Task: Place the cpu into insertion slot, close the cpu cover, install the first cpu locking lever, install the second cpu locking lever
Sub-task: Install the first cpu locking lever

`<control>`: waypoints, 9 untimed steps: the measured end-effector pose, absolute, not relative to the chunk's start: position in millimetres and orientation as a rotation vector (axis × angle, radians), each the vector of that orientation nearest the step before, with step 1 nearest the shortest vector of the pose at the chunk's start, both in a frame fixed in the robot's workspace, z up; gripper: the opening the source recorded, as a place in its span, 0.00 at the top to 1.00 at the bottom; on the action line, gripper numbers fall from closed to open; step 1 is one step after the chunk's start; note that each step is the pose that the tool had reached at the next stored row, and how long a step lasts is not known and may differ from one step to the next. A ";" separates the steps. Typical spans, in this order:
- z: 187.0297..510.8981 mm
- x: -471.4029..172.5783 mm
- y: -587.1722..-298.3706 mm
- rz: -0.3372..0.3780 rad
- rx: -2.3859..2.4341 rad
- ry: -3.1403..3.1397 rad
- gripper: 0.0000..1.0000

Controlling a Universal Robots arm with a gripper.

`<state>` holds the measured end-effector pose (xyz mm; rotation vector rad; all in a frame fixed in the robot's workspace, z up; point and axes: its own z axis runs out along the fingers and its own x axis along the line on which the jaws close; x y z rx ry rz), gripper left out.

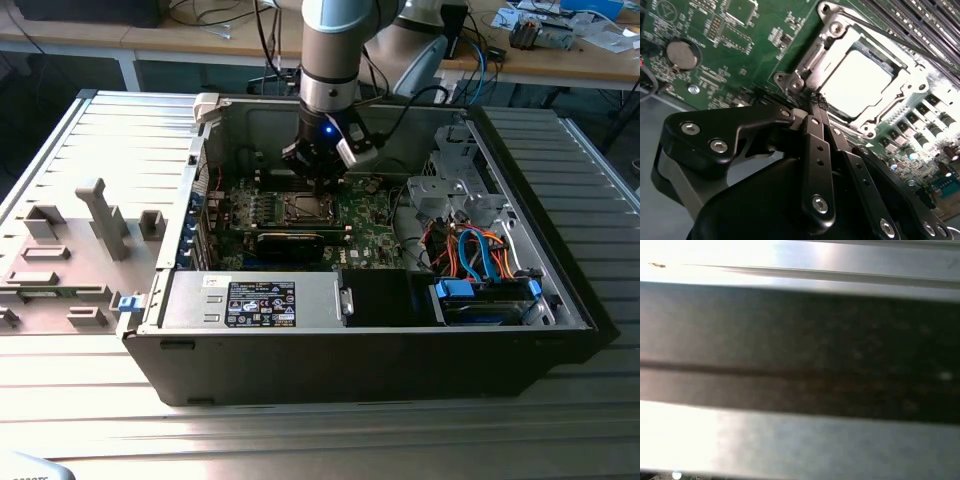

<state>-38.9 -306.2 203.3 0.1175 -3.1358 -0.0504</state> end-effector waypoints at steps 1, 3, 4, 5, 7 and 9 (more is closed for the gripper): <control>203.1 -37.8 -306.1 -0.051 0.118 -3.136 0.89; 202.8 -37.2 -306.0 -0.050 0.118 -3.136 0.89; 202.7 -38.0 -305.9 -0.051 0.118 -3.137 0.89; 202.5 -39.3 -305.8 -0.051 0.118 -3.137 0.89; 202.5 -45.3 -305.8 -0.051 0.118 -3.137 0.89; 202.6 -57.3 -305.7 -0.051 0.118 -3.139 0.89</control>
